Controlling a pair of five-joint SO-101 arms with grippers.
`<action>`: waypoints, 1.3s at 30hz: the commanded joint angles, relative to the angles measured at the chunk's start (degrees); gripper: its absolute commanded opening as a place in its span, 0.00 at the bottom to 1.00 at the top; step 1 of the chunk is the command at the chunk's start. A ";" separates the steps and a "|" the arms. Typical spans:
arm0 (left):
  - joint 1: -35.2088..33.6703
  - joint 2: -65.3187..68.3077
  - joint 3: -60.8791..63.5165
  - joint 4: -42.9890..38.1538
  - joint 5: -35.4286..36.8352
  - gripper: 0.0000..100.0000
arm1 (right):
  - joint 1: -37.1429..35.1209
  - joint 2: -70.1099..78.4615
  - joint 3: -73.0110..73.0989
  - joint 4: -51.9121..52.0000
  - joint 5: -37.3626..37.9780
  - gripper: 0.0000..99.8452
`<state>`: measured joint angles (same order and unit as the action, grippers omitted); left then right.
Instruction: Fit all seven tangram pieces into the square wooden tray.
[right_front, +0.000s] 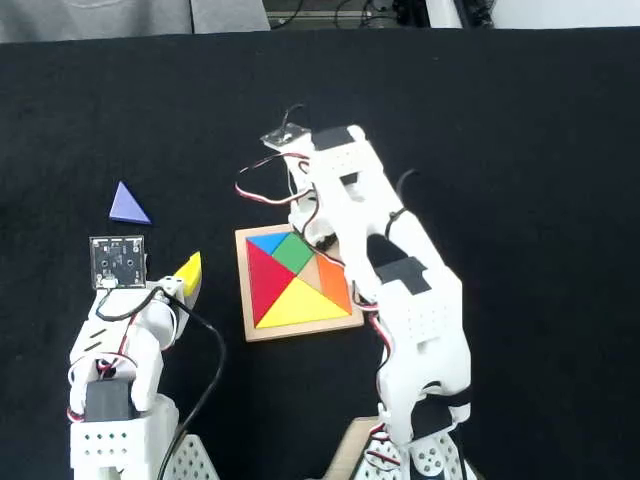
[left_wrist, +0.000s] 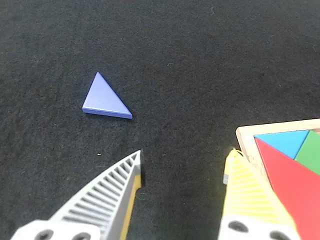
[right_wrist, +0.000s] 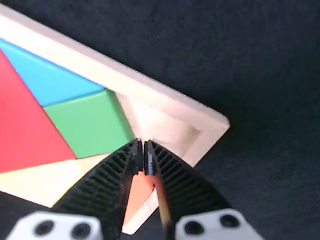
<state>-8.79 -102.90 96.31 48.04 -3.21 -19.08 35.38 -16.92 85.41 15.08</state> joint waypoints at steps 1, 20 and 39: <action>0.66 -0.44 1.19 0.00 -0.44 0.27 | 1.05 -3.21 -6.55 2.37 0.18 0.01; -4.88 0.00 -2.59 3.08 -1.58 0.27 | 9.32 -26.33 -6.37 5.98 0.26 0.01; -5.49 44.92 -39.78 9.23 2.81 0.27 | 11.43 -60.53 64.40 -42.99 -6.33 0.01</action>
<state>-13.45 -69.93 66.15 57.19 -3.21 -8.09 -22.73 47.08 44.70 9.36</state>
